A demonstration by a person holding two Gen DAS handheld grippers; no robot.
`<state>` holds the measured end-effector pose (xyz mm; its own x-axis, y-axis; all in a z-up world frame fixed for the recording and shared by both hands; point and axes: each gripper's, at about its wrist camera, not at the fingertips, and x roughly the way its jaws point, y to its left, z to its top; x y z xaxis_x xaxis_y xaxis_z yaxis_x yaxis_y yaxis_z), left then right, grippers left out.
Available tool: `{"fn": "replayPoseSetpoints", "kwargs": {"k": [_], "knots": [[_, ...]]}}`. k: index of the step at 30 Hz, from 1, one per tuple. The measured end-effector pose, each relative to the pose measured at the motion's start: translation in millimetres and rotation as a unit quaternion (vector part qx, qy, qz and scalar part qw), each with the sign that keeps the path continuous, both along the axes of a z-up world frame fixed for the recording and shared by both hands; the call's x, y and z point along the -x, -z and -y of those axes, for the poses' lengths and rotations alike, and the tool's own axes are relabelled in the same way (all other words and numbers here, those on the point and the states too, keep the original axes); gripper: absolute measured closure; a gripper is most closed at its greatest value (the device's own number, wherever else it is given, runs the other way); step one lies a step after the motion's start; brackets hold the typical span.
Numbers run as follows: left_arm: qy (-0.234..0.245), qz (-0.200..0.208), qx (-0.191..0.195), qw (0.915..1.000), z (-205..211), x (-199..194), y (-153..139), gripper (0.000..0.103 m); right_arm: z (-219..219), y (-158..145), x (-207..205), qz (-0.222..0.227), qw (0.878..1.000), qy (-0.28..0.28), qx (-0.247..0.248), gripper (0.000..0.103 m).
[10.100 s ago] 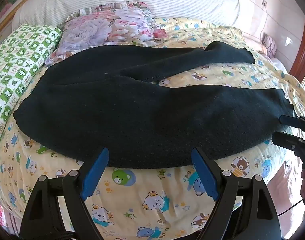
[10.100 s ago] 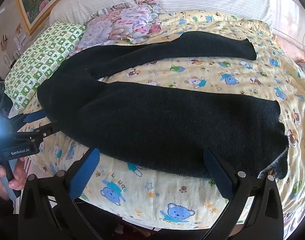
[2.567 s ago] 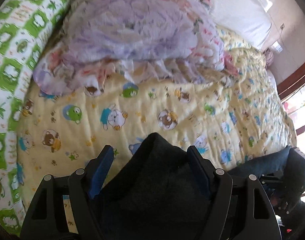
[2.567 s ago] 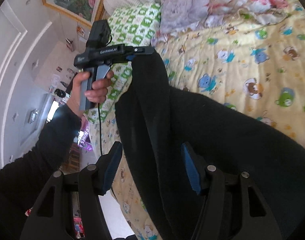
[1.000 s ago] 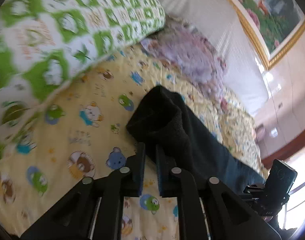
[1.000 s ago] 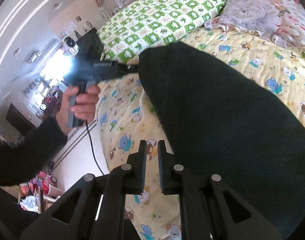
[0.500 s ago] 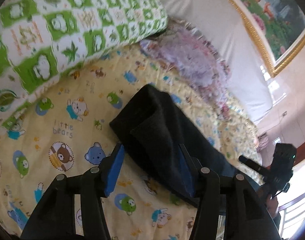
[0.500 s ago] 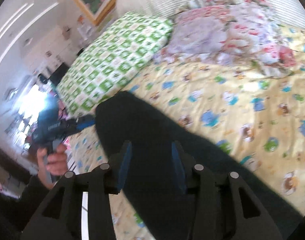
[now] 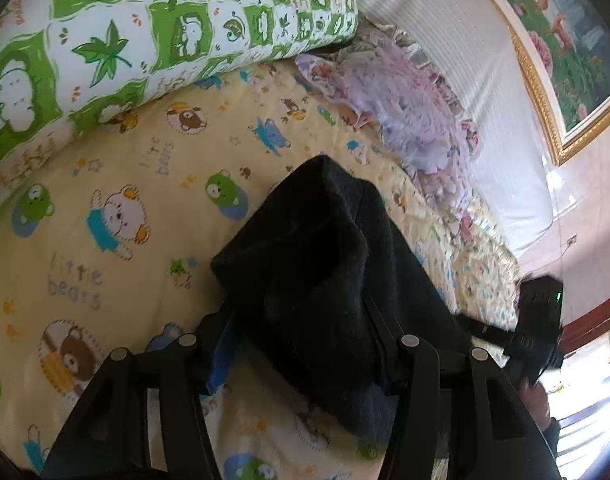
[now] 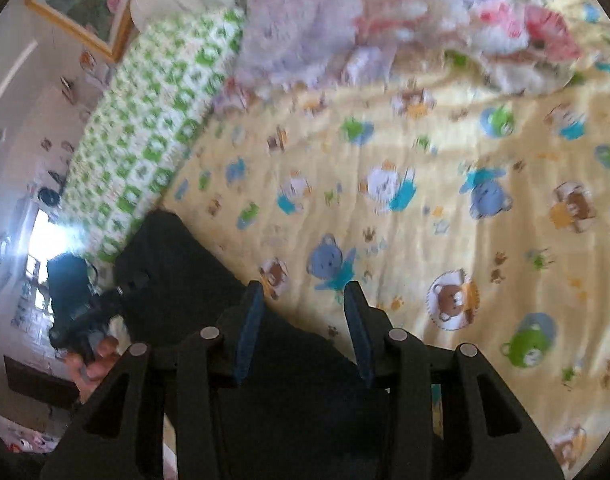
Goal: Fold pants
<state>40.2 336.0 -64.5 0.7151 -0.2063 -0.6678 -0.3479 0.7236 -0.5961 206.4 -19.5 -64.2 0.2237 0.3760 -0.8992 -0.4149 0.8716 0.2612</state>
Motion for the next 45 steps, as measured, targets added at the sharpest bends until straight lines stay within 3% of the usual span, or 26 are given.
{"fn": "replayPoseSetpoints", "kwargs": {"k": [3, 5, 7, 9, 13, 14, 15, 17, 19, 25, 30, 33, 35, 37, 39, 45], "knots": [[-0.003, 0.017, 0.002, 0.9999, 1.9, -2.0, 1.5, 0.050, -7.6, 10.6, 15.5, -0.003, 0.999, -0.034, 0.015, 0.060], [0.000, 0.023, 0.000, 0.9997, 3.6, -2.2, 1.0, 0.057, -15.4, 13.5, 32.4, 0.013, 0.997, -0.062, 0.035, 0.060], [0.012, 0.035, 0.003, 0.9993, 6.9, -2.6, 0.3, 0.077, -19.5, 15.4, 42.8, 0.024, 0.995, -0.079, 0.048, 0.060], [0.030, 0.051, 0.008, 0.9982, 12.6, -2.9, -2.0, 0.080, -22.0, 16.7, 49.0, 0.037, 0.994, -0.089, 0.060, 0.060], [0.041, 0.071, -0.035, 0.9961, 30.7, 2.2, -16.8, 0.083, -20.0, 19.7, 43.0, 0.028, 0.994, -0.087, 0.053, 0.060], [0.039, 0.075, -0.033, 0.9959, 31.9, 4.3, -19.3, 0.083, -19.4, 20.7, 40.9, 0.023, 0.995, -0.086, 0.048, 0.065], [0.034, 0.080, -0.026, 0.9959, 31.5, 7.6, -22.2, 0.083, -19.2, 20.1, 40.3, 0.022, 0.995, -0.085, 0.045, 0.077], [0.021, 0.091, -0.009, 0.9956, 28.3, 16.7, -29.8, 0.084, -16.8, 16.1, 40.5, 0.032, 0.995, -0.077, 0.046, 0.084], [0.009, 0.109, -0.008, 0.9940, 26.9, 31.1, -43.9, 0.084, -14.8, 4.0, 41.7, 0.055, 0.996, -0.067, 0.033, 0.086], [-0.021, 0.121, -0.072, 0.9898, 20.3, 53.9, -73.5, 0.084, -42.0, -35.8, 28.0, 0.144, 0.987, -0.065, 0.008, 0.093], [-0.024, 0.057, -0.085, 0.9945, -0.2, 37.3, -41.4, 0.083, -61.8, -3.8, 13.1, 0.115, 0.991, -0.070, 0.010, 0.092], [-0.023, 0.013, -0.092, 0.9954, -8.3, 29.6, -20.6, 0.079, -54.1, 18.2, 11.7, 0.095, 0.994, -0.053, 0.013, 0.081], [-0.025, 0.017, -0.089, 0.9956, -11.0, 35.0, -19.6, 0.074, -42.1, 18.7, 15.4, 0.089, 0.995, -0.034, -0.002, 0.077], [-0.045, 0.015, -0.109, 0.9929, -13.3, 43.5, -26.4, 0.060, -29.9, 5.5, 23.7, 0.102, 0.994, -0.023, -0.021, 0.076], [-0.067, 0.020, -0.119, 0.9904, -15.9, 57.3, -33.0, 0.053, -15.7, -13.0, 36.0, 0.120, 0.992, -0.016, -0.041, 0.073], [-0.069, 0.037, -0.112, 0.9906, -8.2, 72.5, -57.1, 0.051, 37.5, -68.8, 83.3, 0.174, 0.983, 0.019, -0.056, 0.067]]}}
